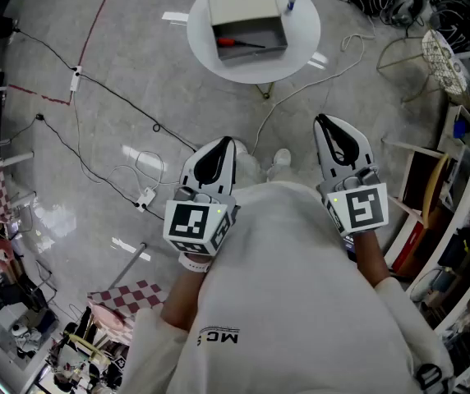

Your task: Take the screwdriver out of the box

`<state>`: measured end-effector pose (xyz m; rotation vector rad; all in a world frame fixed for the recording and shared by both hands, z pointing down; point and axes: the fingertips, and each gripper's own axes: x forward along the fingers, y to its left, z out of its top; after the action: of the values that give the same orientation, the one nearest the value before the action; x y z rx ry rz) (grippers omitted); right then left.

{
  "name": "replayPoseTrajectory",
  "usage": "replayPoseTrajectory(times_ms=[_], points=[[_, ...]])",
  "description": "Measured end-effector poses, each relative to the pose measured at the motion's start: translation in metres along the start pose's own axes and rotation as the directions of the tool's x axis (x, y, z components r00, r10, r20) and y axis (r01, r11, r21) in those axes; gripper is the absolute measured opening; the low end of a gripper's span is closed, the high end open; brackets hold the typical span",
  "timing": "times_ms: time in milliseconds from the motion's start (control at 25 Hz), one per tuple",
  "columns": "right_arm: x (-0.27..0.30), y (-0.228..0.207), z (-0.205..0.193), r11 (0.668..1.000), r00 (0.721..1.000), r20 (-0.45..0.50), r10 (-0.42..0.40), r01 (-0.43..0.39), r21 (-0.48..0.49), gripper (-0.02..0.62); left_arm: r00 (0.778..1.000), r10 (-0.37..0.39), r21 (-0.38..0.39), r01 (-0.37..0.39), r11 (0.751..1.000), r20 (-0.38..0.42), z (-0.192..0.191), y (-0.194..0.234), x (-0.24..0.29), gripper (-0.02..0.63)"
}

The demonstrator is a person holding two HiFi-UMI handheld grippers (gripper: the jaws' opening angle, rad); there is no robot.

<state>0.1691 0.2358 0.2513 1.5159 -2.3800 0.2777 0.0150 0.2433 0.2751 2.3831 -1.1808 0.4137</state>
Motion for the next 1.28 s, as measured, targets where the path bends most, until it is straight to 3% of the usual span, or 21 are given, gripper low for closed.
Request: replayPoseTrajectory(times_ms=[200, 320, 600, 760, 1280], points=[[-0.020, -0.011, -0.013, 1.000, 1.000, 0.003, 0.022, -0.022, -0.012, 0.078, 1.000, 0.009, 0.013, -0.009, 1.000, 0.006, -0.004, -0.028, 0.006, 0.009], [-0.032, -0.013, -0.019, 0.998, 0.998, 0.026, 0.055, -0.056, 0.034, 0.078, 1.000, 0.009, 0.007, -0.009, 1.000, 0.003, -0.011, -0.041, 0.005, 0.009], [-0.022, -0.014, -0.033, 0.992, 0.993, 0.018, 0.113, -0.114, 0.046, 0.078, 0.999, 0.036, -0.022, -0.036, 0.999, 0.002, -0.018, -0.041, 0.014, 0.009], [0.007, -0.010, -0.034, 0.989, 0.990, -0.016, 0.141, -0.140, 0.047, 0.078, 1.000, 0.015, -0.018, -0.015, 1.000, -0.001, -0.003, -0.018, 0.031, 0.009], [0.167, -0.017, 0.009, 0.996, 0.991, -0.103, 0.086, -0.088, -0.014, 0.080, 0.996, -0.088, -0.002, 0.088, 0.996, 0.007, 0.069, 0.120, 0.118, 0.009]])
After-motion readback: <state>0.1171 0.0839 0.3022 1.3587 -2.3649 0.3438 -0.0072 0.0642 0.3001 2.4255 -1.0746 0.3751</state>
